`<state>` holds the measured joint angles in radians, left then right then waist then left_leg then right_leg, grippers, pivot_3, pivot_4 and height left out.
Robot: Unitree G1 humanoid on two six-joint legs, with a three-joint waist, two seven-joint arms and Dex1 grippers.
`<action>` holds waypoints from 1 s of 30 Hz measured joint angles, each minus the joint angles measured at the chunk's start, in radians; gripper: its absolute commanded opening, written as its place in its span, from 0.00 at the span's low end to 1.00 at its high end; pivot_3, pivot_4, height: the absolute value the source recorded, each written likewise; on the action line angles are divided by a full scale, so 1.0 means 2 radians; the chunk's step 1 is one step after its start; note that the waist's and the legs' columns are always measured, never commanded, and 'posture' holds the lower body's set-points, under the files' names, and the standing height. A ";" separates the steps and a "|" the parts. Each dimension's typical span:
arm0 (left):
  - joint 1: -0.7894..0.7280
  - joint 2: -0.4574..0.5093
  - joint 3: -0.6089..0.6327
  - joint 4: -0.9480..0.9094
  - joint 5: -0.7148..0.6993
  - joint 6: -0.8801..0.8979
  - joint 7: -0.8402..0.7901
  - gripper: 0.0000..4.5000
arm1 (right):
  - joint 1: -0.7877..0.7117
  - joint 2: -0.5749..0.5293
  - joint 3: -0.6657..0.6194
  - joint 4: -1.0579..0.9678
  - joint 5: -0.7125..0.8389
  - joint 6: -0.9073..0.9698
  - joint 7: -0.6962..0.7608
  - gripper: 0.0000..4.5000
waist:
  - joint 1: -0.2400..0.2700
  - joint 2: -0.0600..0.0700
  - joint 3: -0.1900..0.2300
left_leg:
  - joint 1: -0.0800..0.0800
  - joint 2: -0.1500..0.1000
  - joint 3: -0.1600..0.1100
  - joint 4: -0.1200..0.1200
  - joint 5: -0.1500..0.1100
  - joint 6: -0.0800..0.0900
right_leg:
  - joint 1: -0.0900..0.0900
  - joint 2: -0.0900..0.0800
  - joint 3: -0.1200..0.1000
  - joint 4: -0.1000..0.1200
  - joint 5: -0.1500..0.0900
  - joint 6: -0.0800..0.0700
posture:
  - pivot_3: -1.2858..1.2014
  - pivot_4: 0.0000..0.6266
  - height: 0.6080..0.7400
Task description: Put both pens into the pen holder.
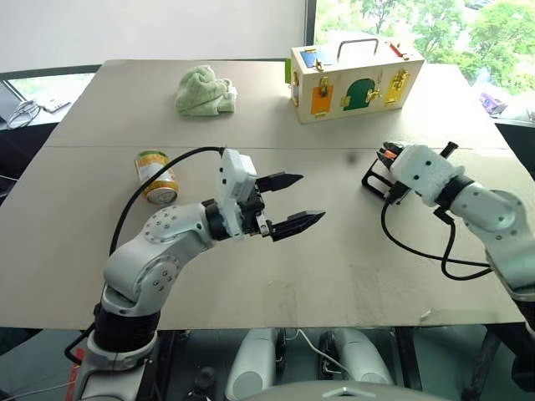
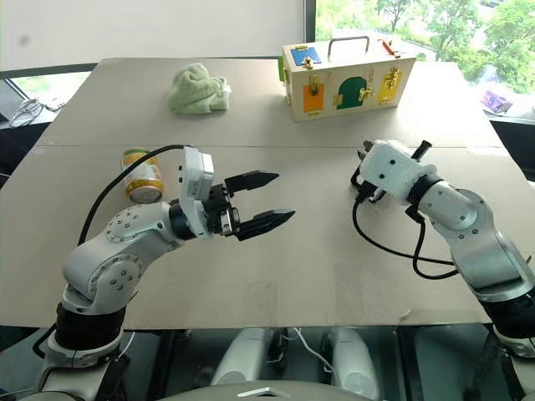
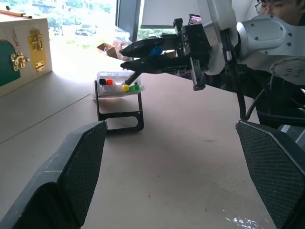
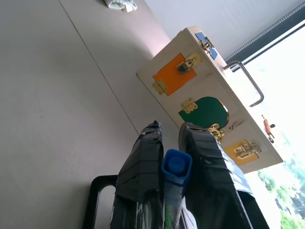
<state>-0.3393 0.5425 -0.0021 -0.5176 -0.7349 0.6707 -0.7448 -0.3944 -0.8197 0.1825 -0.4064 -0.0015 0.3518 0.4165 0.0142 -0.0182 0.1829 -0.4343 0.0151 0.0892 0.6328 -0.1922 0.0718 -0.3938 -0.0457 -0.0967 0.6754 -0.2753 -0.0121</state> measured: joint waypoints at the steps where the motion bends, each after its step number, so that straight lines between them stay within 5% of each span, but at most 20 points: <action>1: 0.002 -0.001 0.000 0.000 0.001 -0.001 0.000 0.99 | 0.000 0.004 0.007 0.012 -0.018 -0.013 -0.002 0.13 | 0.000 0.000 0.000 | 0.000 0.000 0.000 0.000 0.000 0.000 | 0.000 0.000 0.000 0.000 0.000 0.000 | 0.52 0.24 1.00; 9: 0.024 -0.005 0.001 -0.012 0.003 -0.002 0.023 0.99 | -0.022 0.034 0.045 0.116 -0.079 -0.045 0.029 0.87 | 0.000 0.000 0.000 | 0.000 0.000 0.000 0.000 0.000 0.000 | 0.000 0.000 0.000 0.000 0.000 0.000 | 0.52 0.24 1.00; 11: 0.033 -0.005 0.003 -0.014 0.003 -0.001 0.028 0.99 | -0.025 0.046 0.029 0.111 -0.069 -0.034 0.035 0.99 | 0.000 0.000 0.000 | 0.000 0.000 0.000 0.000 0.000 0.000 | 0.000 0.000 0.000 0.000 0.000 0.000 | 0.52 0.24 1.00; 20: 0.091 -0.006 0.044 -0.043 -0.008 0.000 0.069 0.99 | 0.052 0.069 -0.119 -0.014 0.086 0.042 0.097 0.99 | 0.001 0.000 0.000 | 0.000 0.000 0.000 0.000 0.000 0.000 | 0.001 0.000 0.000 0.000 0.000 0.000 | 0.52 0.24 1.00; 23: 0.146 0.007 0.072 -0.052 0.010 -0.001 0.100 0.99 | 0.131 0.066 -0.160 -0.101 0.194 0.096 0.145 0.99 | 0.000 0.000 0.000 | 0.001 0.000 -0.001 0.000 0.000 0.000 | 0.001 0.000 0.000 0.000 0.000 0.000 | 0.52 0.24 1.00; 30: 0.261 0.013 0.132 -0.068 0.042 -0.009 0.134 0.99 | 0.232 0.052 -0.208 -0.123 0.229 0.114 0.158 0.99 | 0.001 0.000 0.000 | 0.001 0.000 -0.001 0.000 -0.003 0.000 | 0.001 -0.001 0.000 0.000 0.000 0.000 | 0.52 0.24 1.00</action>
<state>0.1818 0.5691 0.2628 -0.6534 -0.6500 0.6526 -0.4778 0.0687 -0.7148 -0.2328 -0.6516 0.4560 0.5802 0.7334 0.0166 -0.0179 0.1825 -0.4330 0.0159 0.0870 0.6325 -0.1975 0.0711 -0.3926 -0.0469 -0.0973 0.6748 -0.2757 -0.0129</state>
